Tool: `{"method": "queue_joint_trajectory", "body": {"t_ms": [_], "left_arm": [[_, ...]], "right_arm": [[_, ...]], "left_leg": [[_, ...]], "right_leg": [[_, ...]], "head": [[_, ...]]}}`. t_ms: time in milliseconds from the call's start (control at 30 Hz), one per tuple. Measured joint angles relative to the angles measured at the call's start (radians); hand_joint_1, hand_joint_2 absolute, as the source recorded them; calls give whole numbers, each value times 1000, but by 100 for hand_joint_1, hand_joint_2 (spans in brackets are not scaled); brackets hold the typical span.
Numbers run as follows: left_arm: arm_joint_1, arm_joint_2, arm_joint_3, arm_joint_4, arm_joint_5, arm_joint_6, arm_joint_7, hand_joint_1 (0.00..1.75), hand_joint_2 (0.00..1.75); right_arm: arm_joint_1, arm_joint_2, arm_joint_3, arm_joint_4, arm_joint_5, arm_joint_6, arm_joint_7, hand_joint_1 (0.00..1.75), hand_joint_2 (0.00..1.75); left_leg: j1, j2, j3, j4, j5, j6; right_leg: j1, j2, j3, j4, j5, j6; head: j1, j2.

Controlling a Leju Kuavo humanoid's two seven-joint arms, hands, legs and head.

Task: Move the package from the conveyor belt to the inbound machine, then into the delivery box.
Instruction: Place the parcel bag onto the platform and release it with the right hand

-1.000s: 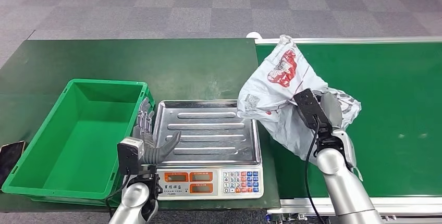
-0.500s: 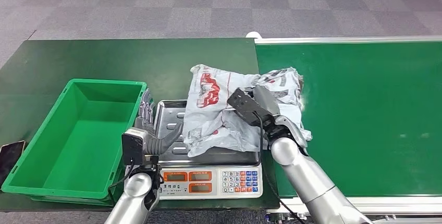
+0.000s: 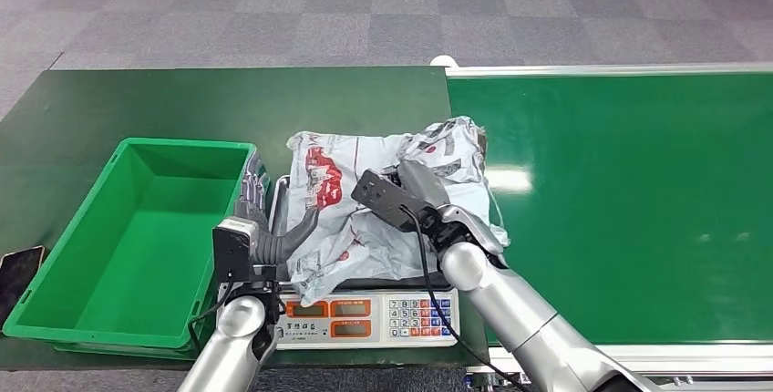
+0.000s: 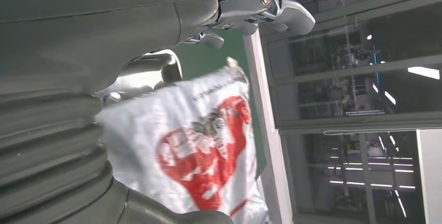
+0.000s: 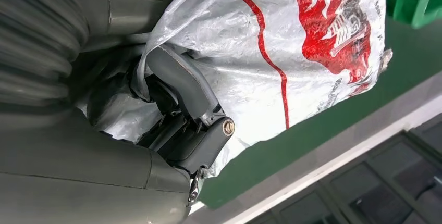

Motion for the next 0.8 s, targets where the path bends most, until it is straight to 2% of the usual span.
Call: {"method": "queue_joint_trajectory", "body": {"t_ms": [333,467,800], "left_arm": [[-21,0,-15,14,-24,2,11,0,175],[-29,0,-19,20,-34,1,14,0,175],[-39,1,-24,30,-42,0,14,0,175]], "right_arm": [[4,2,47,3,-77,36,-16,174,175],[7,0,55,3,-117,60,-34,0,175],[7,-16,59,3,-139,18,-31,0,175]], "left_leg": [[0,0,0,0,0,0],[0,0,0,0,0,0],[0,0,0,0,0,0]], "right_leg": [[0,0,0,0,0,0],[0,0,-1,0,0,0],[0,1,-1,0,0,0]], "head": [[0,0],[0,0],[0,0]]}}
